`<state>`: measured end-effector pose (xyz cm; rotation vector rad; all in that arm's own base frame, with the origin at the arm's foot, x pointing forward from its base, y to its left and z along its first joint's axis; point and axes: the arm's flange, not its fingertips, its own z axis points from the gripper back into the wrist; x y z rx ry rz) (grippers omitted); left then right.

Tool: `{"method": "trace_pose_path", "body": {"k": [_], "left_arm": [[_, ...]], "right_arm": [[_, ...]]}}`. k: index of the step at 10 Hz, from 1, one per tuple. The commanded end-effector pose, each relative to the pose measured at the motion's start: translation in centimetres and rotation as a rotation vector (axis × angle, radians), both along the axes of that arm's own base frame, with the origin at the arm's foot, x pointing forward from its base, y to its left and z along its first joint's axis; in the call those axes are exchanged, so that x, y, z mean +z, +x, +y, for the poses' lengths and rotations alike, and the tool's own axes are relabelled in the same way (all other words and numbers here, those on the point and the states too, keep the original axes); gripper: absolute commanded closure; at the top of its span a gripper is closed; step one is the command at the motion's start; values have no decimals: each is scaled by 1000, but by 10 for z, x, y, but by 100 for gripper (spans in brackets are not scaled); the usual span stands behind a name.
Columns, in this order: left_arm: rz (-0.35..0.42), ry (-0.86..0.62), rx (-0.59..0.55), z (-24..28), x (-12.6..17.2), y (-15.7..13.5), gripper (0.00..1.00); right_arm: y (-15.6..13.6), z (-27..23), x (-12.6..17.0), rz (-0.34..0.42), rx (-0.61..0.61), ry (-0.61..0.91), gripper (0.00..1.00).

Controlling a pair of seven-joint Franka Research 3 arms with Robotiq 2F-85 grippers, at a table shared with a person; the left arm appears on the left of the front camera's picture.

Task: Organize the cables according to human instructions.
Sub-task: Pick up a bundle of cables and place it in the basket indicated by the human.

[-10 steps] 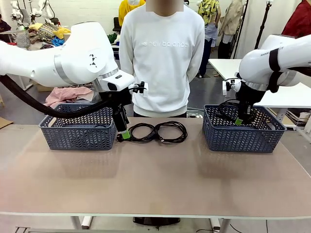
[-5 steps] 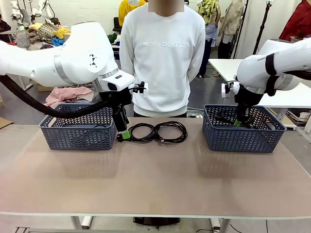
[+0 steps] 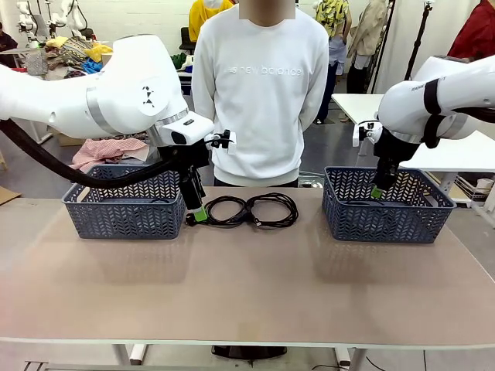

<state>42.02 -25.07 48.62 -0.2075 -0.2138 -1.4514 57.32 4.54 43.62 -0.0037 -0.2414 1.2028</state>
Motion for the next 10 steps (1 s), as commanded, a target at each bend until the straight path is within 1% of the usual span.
{"method": "trace_pose_path", "body": {"k": [1, 2, 3, 6, 7, 8, 10], "left_arm": [[-3, -1, 1, 1, 0, -1, 0], [-3, -1, 1, 1, 0, -1, 0], [-3, -1, 1, 1, 0, -1, 0], [-3, -1, 1, 1, 0, -1, 0], [-3, -1, 1, 1, 0, -1, 0], [-3, -1, 1, 1, 0, -1, 0], [-3, -1, 1, 1, 0, -1, 0]], "right_arm": [[1, 3, 4, -7, -21, 21, 10], [1, 3, 4, 1, -20, 19, 3], [1, 3, 4, 5, -18, 18, 0], [1, 3, 3, 26, -21, 15, 0], [1, 2, 3, 14, -53, 15, 0], [-1, 3, -1, 12, 0, 2, 0], [-1, 3, -1, 12, 0, 2, 0]]}}
